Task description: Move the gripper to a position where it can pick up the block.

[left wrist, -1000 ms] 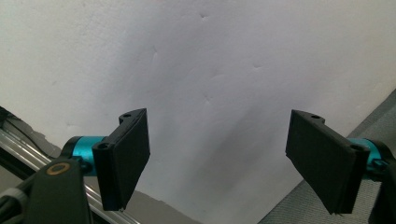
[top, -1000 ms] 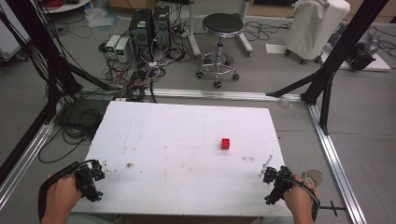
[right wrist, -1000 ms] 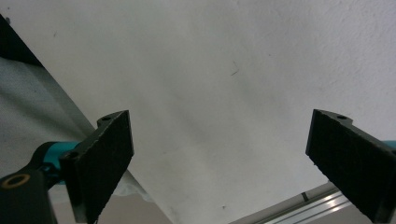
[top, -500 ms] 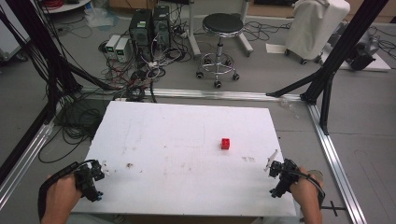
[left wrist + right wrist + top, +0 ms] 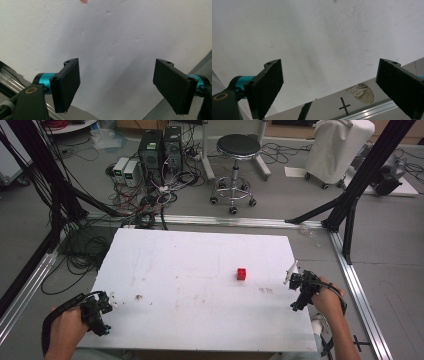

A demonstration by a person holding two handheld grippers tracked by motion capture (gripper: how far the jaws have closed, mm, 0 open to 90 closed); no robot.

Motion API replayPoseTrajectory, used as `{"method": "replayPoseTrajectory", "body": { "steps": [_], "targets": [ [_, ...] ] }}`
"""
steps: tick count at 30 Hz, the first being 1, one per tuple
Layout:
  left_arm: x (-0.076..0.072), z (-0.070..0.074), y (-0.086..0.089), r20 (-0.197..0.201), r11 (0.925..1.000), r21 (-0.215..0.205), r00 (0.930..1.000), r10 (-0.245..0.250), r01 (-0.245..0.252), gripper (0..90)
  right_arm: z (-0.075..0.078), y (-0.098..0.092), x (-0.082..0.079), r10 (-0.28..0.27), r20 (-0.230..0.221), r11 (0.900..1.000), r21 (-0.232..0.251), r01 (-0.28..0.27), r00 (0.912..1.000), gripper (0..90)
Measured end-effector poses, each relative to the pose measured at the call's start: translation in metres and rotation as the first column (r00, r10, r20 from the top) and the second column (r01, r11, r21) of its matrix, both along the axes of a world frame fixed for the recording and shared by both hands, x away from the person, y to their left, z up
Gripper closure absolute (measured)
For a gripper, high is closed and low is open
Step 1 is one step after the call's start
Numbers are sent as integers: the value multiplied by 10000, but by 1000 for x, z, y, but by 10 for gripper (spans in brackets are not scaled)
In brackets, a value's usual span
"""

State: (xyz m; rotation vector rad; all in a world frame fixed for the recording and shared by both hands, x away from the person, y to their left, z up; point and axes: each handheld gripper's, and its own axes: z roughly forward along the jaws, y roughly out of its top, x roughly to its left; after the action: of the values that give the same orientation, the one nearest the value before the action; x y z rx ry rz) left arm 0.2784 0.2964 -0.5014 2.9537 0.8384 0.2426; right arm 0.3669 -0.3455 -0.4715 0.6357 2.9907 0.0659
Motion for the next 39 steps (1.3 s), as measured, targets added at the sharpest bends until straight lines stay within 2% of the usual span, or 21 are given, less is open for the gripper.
{"method": "replayPoseTrajectory", "body": {
  "steps": [11, 12, 13, 14, 15, 17, 20, 22, 24, 28, 32, 34, 35, 39],
  "targets": [
    [1, -2, -2, 3, 9999, 25, 9999, -125, 125, 220, 22, 12, 31, 946, 79, 9947, -412, -942, 9955, 68],
    [2, -2, -3, -34, 9999, 21, 9999, -131, 131, 221, 26, 16, 38, 1372, 4, 9896, -425, -1371, 9905, 68],
    [1, -2, -3, -16, 9999, 22, 9999, -131, 131, 221, 26, 16, 38, 1372, 4, 9896, -425, -1371, 9905, 68],
    [1, -2, -4, 5, 9999, -3, 9999, -126, 126, 220, 30, 20, 45, 1804, 10, 9822, -532, -1801, 9836, 68],
    [1, -2, -4, 9, 9999, 17, 9999, -155, 155, 220, 32, 22, 48, 2007, 15, 9779, -597, -2003, 9796, 69],
    [2, -3, -4, -22, 9999, -58, 9999, -120, 120, 220, 34, 24, 51, 2005, 23, 9778, -622, -2000, 9797, 68],
    [2, -5, -4, 32, 9999, -9, 9999, -111, 111, 221, 43, 31, 68, 2179, 162, 9738, -706, -2163, 9758, 68],
    [2, -5, -4, -15, 9999, -21, 9999, -168, 168, 221, 45, 34, 70, 2078, 161, 9768, -569, -2066, 9780, 68],
    [2, -5, -5, -15, 9998, -10, 9998, -184, 184, 220, 50, 42, 79, 2292, 258, 9726, -458, -2279, 9730, 68],
    [3, -4, -4, 1, 9998, -60, 9999, -169, 169, 221, 52, 52, 86, 2542, 330, 9663, -514, -2524, 9666, 68],
    [3, -5, -4, 22, 9999, -30, 9999, -136, 136, 221, 53, 68, 96, 2966, 414, 9543, -514, -2944, 9541, 68],
    [3, -5, -4, 34, 9998, -29, 9998, -177, 177, 221, 52, 70, 97, 3023, 395, 9527, -466, -3004, 9524, 69],
    [3, -5, -5, 13, 9998, -5, 9998, -186, 186, 221, 50, 76, 102, 3171, 419, 9477, -519, -3149, 9475, 68],
    [3, -5, -6, 40, 9997, -14, 9997, -239, 239, 221, 45, 84, 107, 3301, 421, 9436, -431, -3283, 9430, 68]
  ]
}}
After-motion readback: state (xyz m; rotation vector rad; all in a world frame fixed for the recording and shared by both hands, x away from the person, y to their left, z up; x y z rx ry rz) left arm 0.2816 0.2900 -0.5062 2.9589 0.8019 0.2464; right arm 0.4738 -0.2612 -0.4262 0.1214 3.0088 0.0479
